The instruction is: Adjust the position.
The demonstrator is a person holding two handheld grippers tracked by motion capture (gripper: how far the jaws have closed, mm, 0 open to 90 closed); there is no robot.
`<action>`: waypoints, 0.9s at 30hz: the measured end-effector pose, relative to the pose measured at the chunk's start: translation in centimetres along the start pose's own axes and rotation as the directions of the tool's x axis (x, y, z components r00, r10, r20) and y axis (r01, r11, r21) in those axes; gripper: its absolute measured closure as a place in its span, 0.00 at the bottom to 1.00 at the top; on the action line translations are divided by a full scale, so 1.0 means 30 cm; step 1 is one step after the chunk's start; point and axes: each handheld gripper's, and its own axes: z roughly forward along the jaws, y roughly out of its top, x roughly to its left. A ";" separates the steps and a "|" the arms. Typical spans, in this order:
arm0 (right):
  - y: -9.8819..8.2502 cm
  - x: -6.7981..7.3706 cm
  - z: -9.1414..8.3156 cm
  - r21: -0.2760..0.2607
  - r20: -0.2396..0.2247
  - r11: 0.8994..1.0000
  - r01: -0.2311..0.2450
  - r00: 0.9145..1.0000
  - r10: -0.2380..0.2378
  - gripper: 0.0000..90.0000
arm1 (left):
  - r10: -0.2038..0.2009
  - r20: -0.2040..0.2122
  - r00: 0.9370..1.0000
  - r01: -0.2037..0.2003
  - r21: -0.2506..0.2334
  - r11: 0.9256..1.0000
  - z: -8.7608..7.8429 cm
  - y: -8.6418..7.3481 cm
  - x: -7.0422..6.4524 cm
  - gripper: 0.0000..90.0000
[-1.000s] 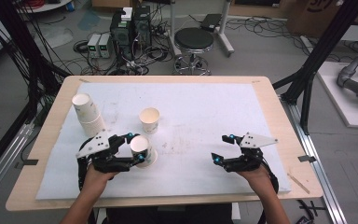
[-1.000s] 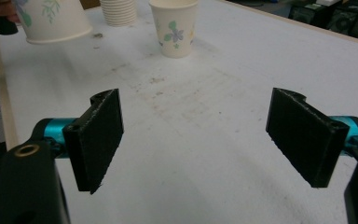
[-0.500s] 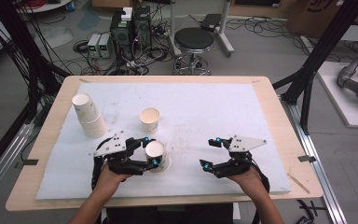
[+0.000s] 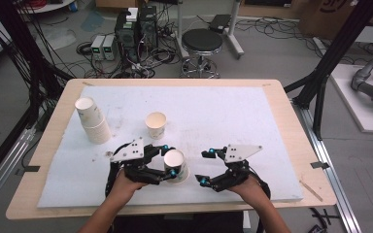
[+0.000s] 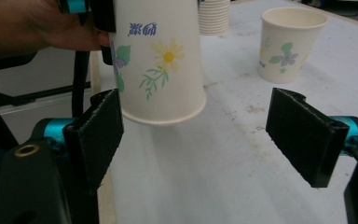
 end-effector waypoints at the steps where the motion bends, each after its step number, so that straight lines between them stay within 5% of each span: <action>1: -0.001 0.002 0.006 0.001 -0.008 1.000 0.002 1.000 -0.002 0.22 | -0.001 0.006 1.000 0.001 -0.002 1.000 0.008 0.002 -0.004 0.40; 27: -0.002 0.024 0.057 -0.006 -0.123 1.000 0.017 0.992 -0.018 0.23 | -0.012 0.105 0.994 0.011 0.005 1.000 0.095 0.014 -0.023 0.40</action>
